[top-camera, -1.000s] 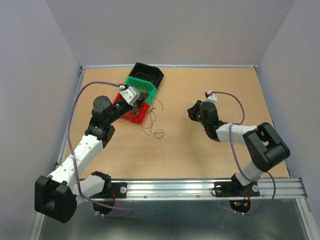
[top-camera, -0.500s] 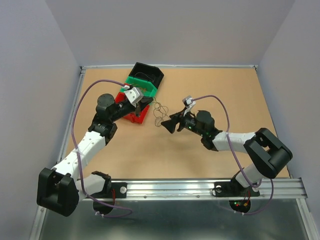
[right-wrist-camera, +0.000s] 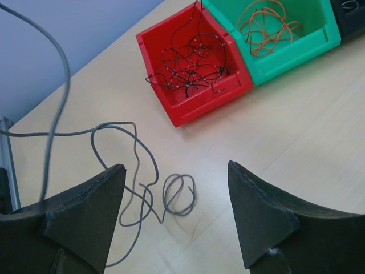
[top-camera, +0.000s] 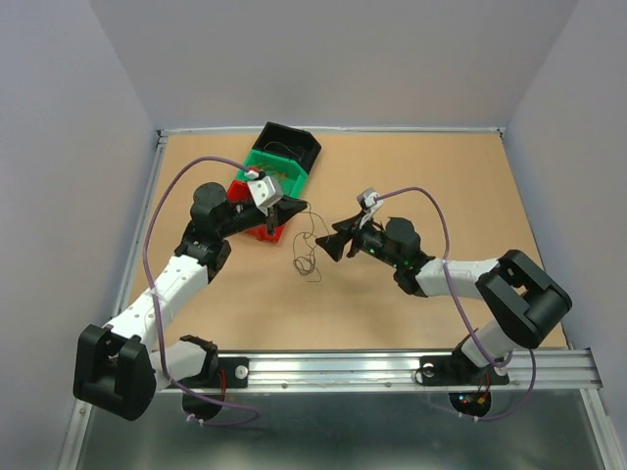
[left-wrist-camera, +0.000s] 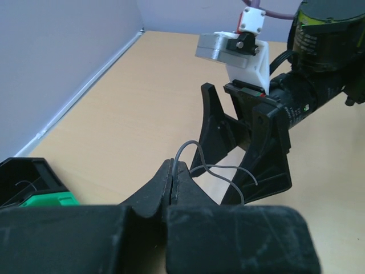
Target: Untangle the cables
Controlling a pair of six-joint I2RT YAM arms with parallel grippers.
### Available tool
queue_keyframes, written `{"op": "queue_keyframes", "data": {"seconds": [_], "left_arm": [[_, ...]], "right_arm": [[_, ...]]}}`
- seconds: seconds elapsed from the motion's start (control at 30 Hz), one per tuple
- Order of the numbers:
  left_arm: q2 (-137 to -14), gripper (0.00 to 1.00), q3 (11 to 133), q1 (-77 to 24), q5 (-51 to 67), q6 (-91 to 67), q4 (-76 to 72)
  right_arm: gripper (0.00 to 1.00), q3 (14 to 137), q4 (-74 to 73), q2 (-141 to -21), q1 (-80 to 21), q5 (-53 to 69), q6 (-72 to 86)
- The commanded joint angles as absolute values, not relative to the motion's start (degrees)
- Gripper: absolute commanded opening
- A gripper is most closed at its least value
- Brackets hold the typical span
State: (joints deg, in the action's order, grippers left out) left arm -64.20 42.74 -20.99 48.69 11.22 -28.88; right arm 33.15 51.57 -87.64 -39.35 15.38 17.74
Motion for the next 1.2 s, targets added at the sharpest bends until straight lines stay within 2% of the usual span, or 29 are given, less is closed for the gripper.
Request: {"op": "queue_keyframes", "data": {"seconds": [0.0,0.53,0.93,1.03,1.17], "left_arm": [[-61.35,0.0,44.56,-21.09,52.91,10.11,-31.03],[-61.17,0.0,44.82,-21.09,55.55,9.23,-31.03],[-59.86,0.0,45.53,-21.18,55.11,6.95,-31.29],[-58.89,0.0,46.75,-21.09,53.44,6.07,-32.25],[-59.5,0.0,54.56,-21.18,49.59,5.1,-31.65]], "right_arm": [[0.77,33.92,55.46,-89.12,-39.99,17.49,16.26],[0.71,37.0,54.49,-93.51,-42.01,18.99,16.52],[0.58,41.74,53.97,-102.03,-44.21,20.57,18.28],[0.52,43.24,53.96,-106.34,-44.56,19.52,20.91],[0.37,44.65,54.05,-109.51,-44.56,18.02,23.11]]}}
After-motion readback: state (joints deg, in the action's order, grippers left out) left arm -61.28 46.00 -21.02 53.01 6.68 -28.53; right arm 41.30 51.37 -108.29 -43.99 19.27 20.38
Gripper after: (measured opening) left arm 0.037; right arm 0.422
